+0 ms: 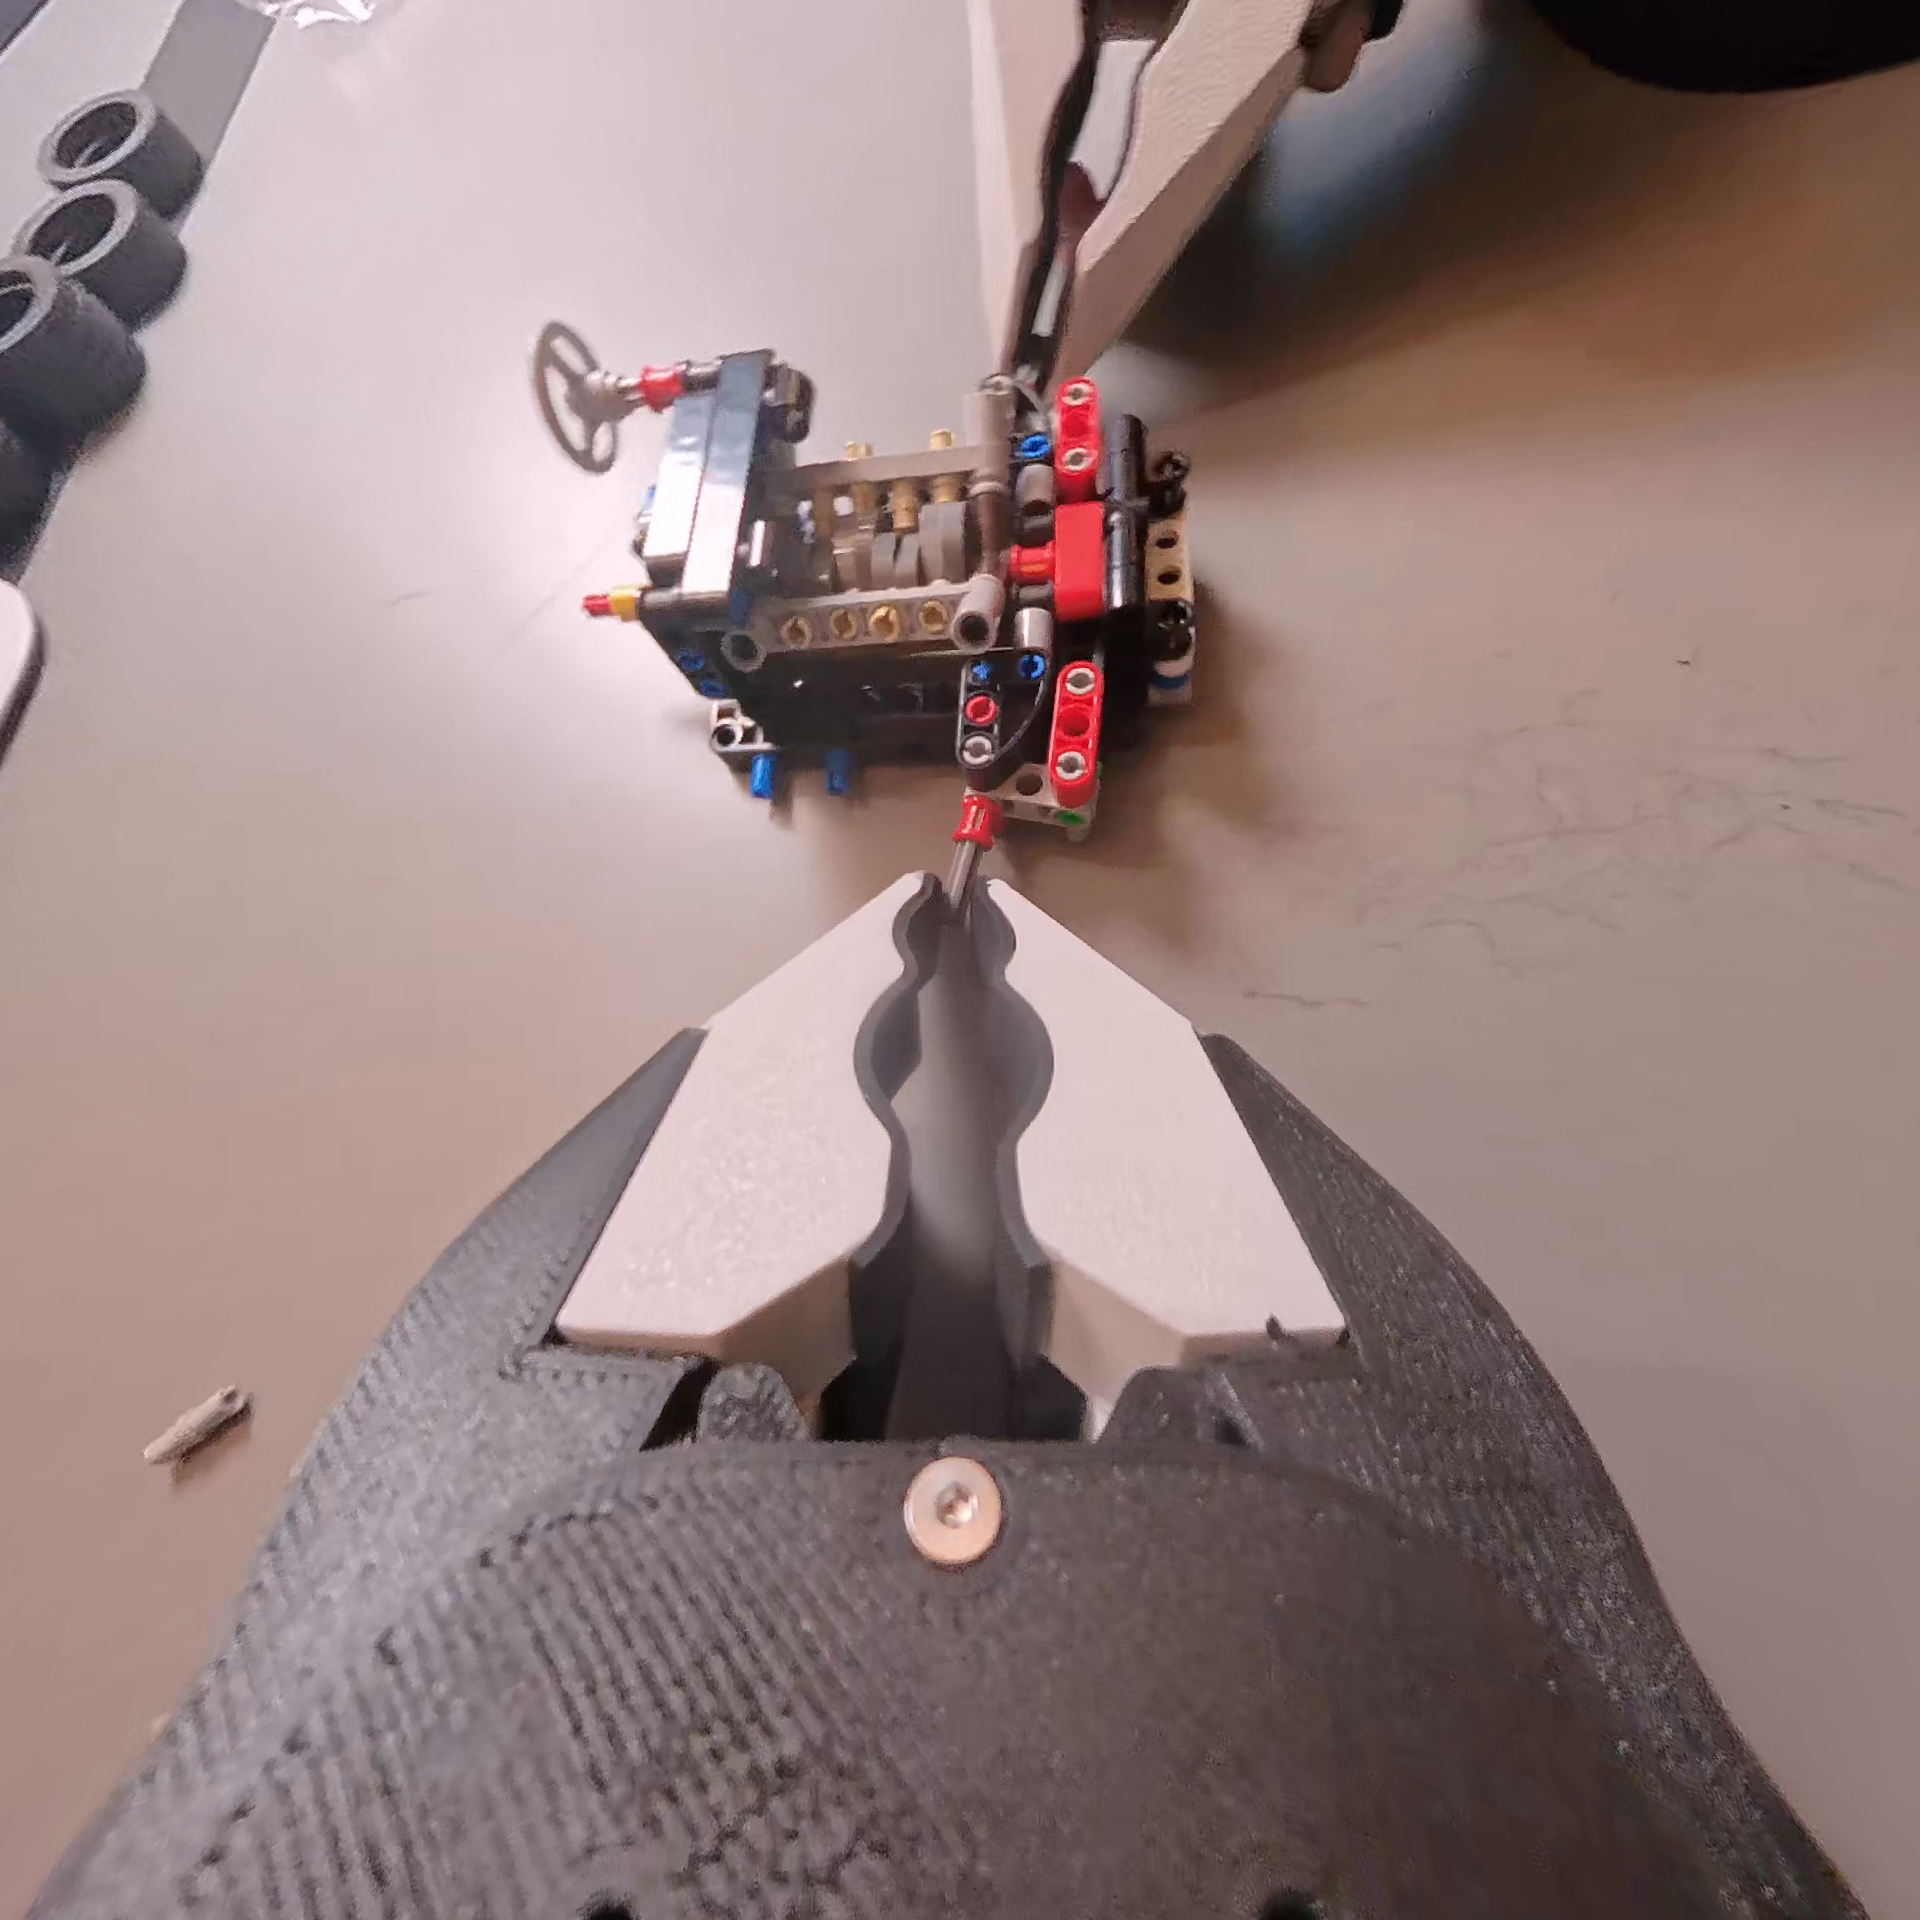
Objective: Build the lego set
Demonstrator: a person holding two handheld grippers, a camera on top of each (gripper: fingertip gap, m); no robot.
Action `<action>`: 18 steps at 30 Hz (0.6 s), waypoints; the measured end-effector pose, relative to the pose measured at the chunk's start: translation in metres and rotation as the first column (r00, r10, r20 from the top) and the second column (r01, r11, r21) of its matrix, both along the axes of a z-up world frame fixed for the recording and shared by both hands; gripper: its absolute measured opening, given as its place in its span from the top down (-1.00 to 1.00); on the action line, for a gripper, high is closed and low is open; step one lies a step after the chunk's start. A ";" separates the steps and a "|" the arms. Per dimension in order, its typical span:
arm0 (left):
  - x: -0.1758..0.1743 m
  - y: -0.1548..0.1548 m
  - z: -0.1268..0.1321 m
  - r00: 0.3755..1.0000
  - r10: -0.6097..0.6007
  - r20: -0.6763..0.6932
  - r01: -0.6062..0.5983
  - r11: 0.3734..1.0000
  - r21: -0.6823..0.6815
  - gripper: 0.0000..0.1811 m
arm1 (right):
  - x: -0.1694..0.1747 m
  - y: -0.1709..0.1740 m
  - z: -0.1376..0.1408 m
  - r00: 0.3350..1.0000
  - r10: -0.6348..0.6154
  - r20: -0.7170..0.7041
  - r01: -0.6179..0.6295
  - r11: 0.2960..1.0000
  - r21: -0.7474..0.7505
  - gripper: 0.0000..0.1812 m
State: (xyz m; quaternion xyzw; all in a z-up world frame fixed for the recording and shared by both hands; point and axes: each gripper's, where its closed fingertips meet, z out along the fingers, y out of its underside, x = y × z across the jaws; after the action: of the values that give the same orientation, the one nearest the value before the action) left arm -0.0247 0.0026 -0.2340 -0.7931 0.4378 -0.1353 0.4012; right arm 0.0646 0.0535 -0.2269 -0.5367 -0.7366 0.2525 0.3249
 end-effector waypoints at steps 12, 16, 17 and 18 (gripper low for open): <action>-0.006 0.011 0.000 0.994 0.099 -0.038 -0.098 0.995 0.011 0.96 | 0.001 -0.004 0.001 0.994 0.107 -0.011 -0.107 0.992 -0.067 0.97; -0.005 0.010 0.000 0.997 0.072 -0.022 -0.072 0.997 0.000 0.96 | 0.001 -0.002 0.000 0.996 0.090 0.000 -0.090 0.995 -0.053 0.97; -0.003 0.008 0.000 0.998 0.055 -0.015 -0.055 0.998 -0.003 0.97 | 0.001 0.001 0.000 0.997 0.075 0.004 -0.075 0.996 -0.049 0.96; -0.003 0.008 0.000 0.999 0.040 -0.009 -0.041 0.999 -0.007 0.97 | 0.001 0.002 0.000 0.998 0.066 0.008 -0.066 0.997 -0.049 0.96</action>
State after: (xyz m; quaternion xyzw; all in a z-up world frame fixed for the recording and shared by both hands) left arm -0.0272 0.0105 -0.2345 -0.8039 0.4229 -0.1253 0.3991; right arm 0.0653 0.0554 -0.2266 -0.5211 -0.7491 0.2786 0.2995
